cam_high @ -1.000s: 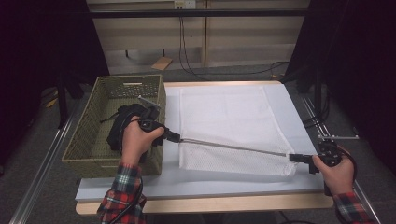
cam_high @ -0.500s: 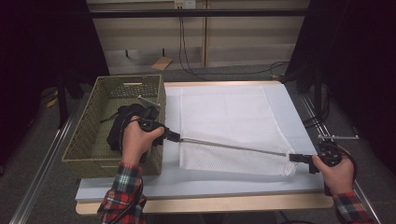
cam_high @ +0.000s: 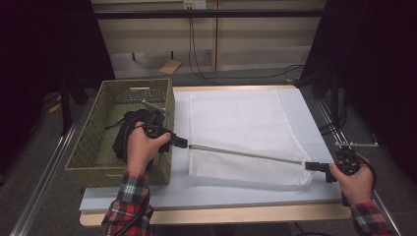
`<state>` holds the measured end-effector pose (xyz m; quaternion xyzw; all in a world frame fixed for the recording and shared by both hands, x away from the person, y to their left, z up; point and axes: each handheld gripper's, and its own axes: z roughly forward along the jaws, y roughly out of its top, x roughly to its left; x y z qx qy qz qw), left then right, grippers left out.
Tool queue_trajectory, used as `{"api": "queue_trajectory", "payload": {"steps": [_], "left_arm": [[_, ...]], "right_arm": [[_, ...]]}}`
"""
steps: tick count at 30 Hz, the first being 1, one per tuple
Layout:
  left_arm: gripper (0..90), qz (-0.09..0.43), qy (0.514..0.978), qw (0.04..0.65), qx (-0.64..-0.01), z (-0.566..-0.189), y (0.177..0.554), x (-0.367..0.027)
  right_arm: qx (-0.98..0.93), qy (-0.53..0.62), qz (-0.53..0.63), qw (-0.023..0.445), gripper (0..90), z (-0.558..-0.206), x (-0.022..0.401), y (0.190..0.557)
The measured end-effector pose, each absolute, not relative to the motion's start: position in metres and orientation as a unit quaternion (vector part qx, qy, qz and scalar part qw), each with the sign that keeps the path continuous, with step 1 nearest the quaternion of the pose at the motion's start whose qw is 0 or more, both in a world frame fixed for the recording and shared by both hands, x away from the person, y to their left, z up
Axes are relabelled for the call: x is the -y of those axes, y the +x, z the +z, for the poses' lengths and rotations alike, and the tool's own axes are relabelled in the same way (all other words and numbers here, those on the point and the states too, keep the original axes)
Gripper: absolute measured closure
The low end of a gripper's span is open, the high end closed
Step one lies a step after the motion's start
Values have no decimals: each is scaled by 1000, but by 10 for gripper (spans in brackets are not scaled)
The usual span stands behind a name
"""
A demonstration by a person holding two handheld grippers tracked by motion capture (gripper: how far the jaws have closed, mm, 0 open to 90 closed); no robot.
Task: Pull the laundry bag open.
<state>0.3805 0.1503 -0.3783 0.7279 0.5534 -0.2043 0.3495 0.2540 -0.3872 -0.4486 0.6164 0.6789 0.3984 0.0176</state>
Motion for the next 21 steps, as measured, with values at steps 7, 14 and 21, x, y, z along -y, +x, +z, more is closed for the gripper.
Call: {"api": "queue_trajectory", "payload": {"steps": [7, 14, 21], "left_arm": [[868, -201, 736, 336, -552, -380, 381, -148], [867, -194, 744, 327, -550, -377, 379, -145], [866, -190, 746, 315, -556, -378, 376, -139]], "right_arm": [[-679, 617, 398, 22, 888, -447, 387, 254], [-680, 613, 403, 11, 885, -447, 388, 253], [-683, 613, 397, 12, 881, -447, 386, 254]]}}
